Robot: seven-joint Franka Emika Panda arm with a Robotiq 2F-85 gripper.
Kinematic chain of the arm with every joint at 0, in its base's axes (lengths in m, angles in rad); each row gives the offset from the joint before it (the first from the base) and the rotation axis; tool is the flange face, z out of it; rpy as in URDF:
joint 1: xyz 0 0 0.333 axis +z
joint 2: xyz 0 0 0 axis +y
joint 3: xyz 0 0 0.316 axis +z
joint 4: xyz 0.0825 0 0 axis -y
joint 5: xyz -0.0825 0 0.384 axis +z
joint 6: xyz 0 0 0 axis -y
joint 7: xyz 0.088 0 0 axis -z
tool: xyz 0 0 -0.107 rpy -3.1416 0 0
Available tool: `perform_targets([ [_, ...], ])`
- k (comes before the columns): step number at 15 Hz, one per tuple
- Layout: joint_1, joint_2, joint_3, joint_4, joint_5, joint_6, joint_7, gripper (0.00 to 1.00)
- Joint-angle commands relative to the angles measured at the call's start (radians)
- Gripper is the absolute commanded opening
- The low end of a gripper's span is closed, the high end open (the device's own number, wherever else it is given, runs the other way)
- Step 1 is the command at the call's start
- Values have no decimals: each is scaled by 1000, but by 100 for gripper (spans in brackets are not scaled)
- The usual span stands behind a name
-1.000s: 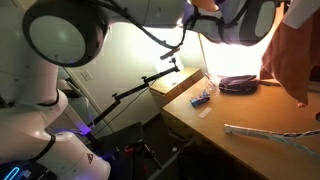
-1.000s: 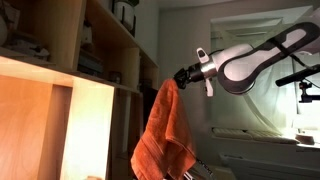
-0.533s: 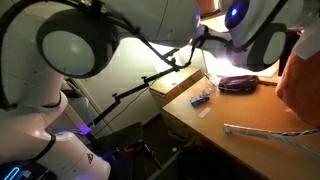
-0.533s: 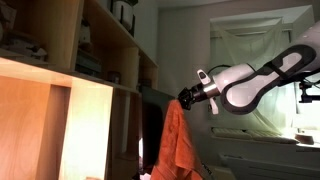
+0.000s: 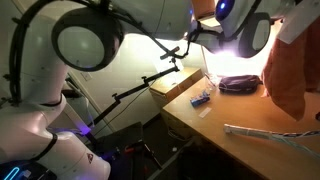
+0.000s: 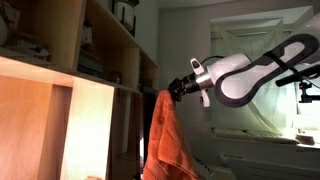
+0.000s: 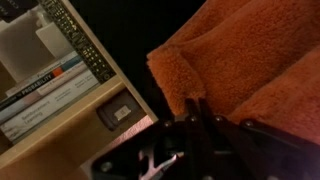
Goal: Pick up the towel and wipe the screen of the computer monitor
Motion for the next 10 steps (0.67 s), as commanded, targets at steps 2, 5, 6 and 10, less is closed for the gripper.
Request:
perform_targets([
  [2,12,4,11,57,-3,-16,-1,4],
  [5,5,25,33,104,-9,-31,1,4],
  [6,10,31,29,121,-1,-34,1,4],
  [10,1,64,36,190,-6,-80,-3,4],
])
